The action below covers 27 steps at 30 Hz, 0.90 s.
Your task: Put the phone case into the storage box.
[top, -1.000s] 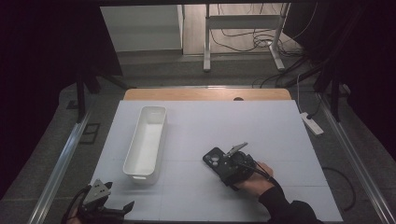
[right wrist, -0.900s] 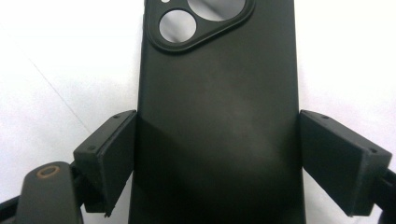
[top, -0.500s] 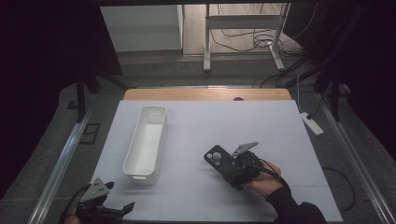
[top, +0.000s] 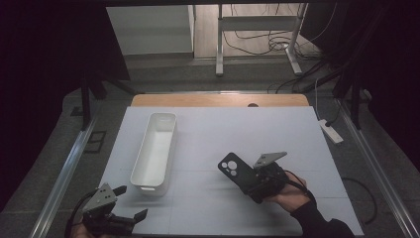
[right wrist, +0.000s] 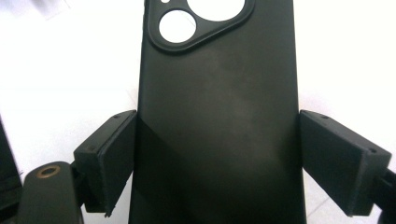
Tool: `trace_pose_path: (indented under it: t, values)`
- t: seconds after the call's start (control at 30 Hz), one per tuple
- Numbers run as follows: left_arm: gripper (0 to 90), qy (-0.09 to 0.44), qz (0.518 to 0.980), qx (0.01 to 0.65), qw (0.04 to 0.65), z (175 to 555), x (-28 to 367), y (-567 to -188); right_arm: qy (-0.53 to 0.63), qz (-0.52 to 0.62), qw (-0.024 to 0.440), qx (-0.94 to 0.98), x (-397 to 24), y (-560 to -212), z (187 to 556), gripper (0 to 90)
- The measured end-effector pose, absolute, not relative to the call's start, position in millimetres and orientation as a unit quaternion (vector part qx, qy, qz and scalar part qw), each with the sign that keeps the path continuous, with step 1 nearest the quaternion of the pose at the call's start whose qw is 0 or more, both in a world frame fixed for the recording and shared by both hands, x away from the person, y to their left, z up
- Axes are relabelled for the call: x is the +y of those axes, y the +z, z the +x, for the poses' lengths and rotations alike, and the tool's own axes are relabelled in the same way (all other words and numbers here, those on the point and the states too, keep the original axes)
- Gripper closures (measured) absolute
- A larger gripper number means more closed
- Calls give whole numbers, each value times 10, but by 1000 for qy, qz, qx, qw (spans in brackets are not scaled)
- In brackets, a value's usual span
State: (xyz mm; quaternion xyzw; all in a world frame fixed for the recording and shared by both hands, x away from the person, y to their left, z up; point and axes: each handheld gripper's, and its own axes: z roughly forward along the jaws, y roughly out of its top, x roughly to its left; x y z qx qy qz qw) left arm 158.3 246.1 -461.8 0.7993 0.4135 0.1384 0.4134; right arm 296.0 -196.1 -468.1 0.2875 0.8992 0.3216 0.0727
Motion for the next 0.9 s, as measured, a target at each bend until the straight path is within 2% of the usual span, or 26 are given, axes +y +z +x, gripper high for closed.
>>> trace_pose_path:
  t: [0.9]
  values:
    - [0, 105, 825, 316, 456, 2102, 1977, -4401, 374, 255, 60, 889, -2185, -4544, 2744, 150]
